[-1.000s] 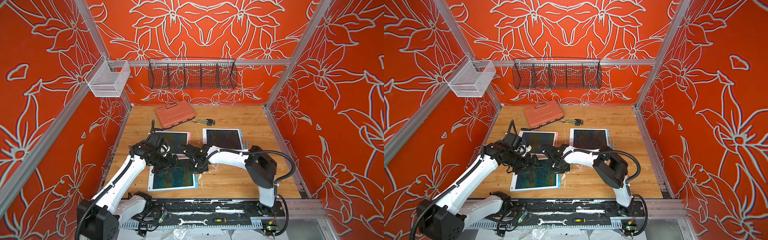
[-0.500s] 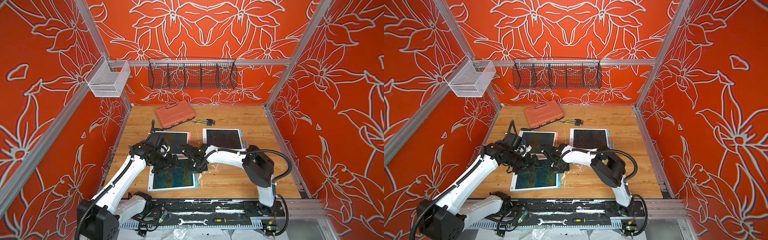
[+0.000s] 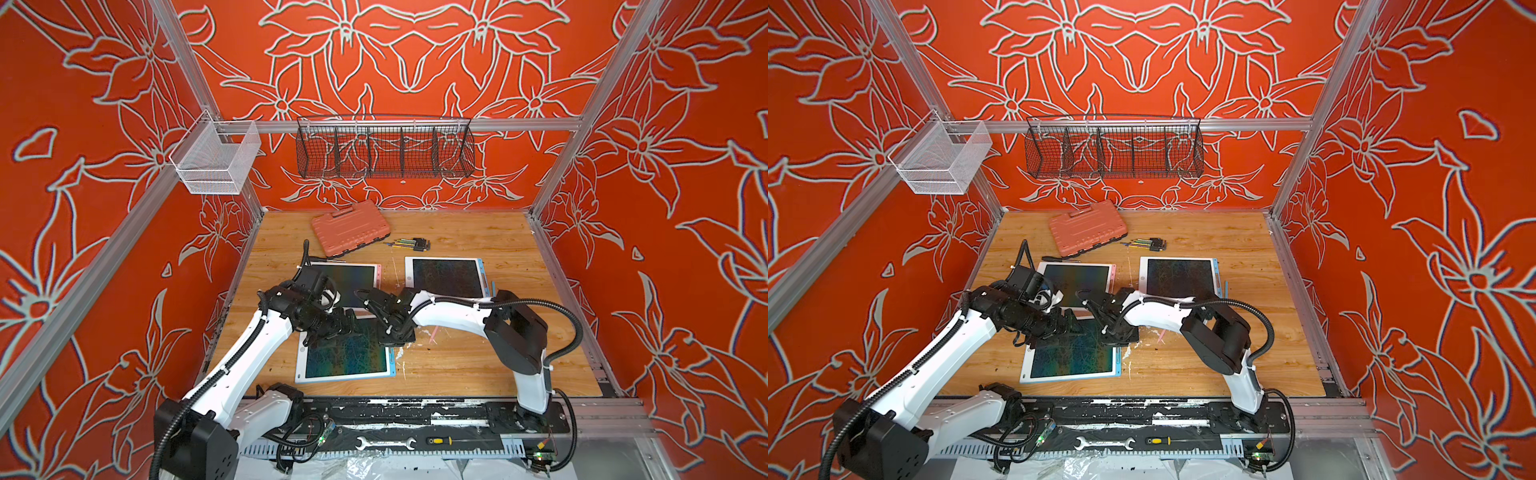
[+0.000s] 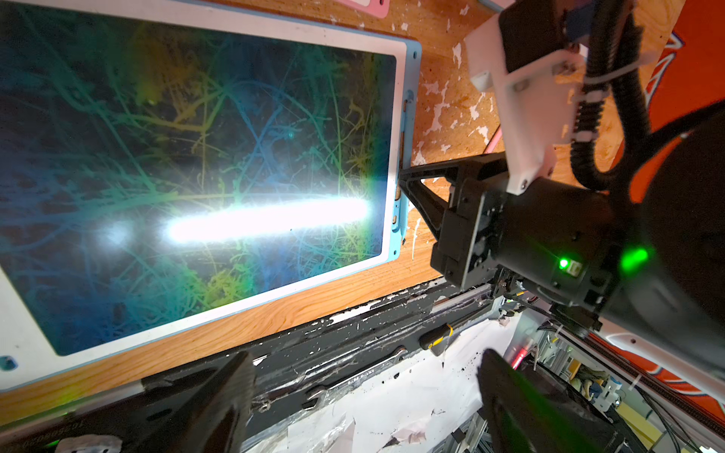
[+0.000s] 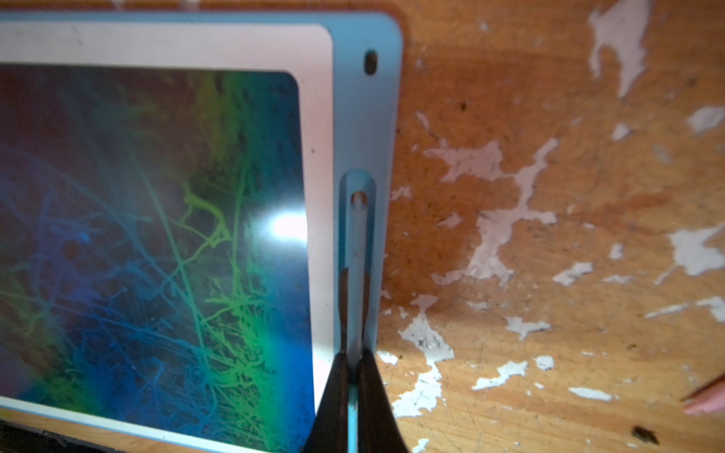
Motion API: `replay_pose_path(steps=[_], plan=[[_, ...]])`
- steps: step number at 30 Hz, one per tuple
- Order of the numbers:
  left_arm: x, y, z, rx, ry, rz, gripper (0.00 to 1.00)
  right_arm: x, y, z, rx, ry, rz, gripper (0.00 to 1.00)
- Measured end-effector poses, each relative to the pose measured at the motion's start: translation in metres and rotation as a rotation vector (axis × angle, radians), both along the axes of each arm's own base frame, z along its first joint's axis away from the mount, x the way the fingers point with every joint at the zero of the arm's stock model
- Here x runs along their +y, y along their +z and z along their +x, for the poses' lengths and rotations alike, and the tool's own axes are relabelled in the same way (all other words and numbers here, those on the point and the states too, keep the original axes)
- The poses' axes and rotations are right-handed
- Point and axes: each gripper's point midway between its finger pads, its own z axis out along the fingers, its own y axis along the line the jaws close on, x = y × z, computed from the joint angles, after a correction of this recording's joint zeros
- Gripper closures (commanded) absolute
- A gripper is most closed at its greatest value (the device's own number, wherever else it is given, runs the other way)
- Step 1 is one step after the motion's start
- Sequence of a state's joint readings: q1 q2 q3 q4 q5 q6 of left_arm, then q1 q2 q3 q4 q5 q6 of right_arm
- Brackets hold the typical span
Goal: Place the stylus back onto the writing tablet
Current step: Place the stylus on the writing tablet.
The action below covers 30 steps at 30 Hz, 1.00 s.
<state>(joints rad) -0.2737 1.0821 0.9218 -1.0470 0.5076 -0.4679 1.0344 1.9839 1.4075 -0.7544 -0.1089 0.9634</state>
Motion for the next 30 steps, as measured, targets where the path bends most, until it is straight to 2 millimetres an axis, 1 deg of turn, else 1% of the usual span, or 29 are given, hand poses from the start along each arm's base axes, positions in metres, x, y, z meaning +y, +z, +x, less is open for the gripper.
replay_pose_path(steps=[7,20,25,30], plan=[[-0.0001,0.0001,0.0000,0.000,-0.001,-0.001,0.13,-0.0001,-0.0002,-0.0001,0.001,-0.005,-0.001,0.90],[-0.0003,0.0002,-0.0001,-0.001,-0.004,-0.002,0.13,0.0015,-0.0001,0.0006,0.001,-0.006,0.001,0.86],[-0.0003,0.0002,-0.0001,-0.002,-0.004,-0.002,0.13,0.0018,0.0001,0.0009,0.000,-0.006,0.001,0.85],[-0.0003,0.0002,-0.0001,-0.001,-0.004,-0.002,0.13,0.0014,0.0001,0.0009,0.000,-0.007,-0.001,0.89]])
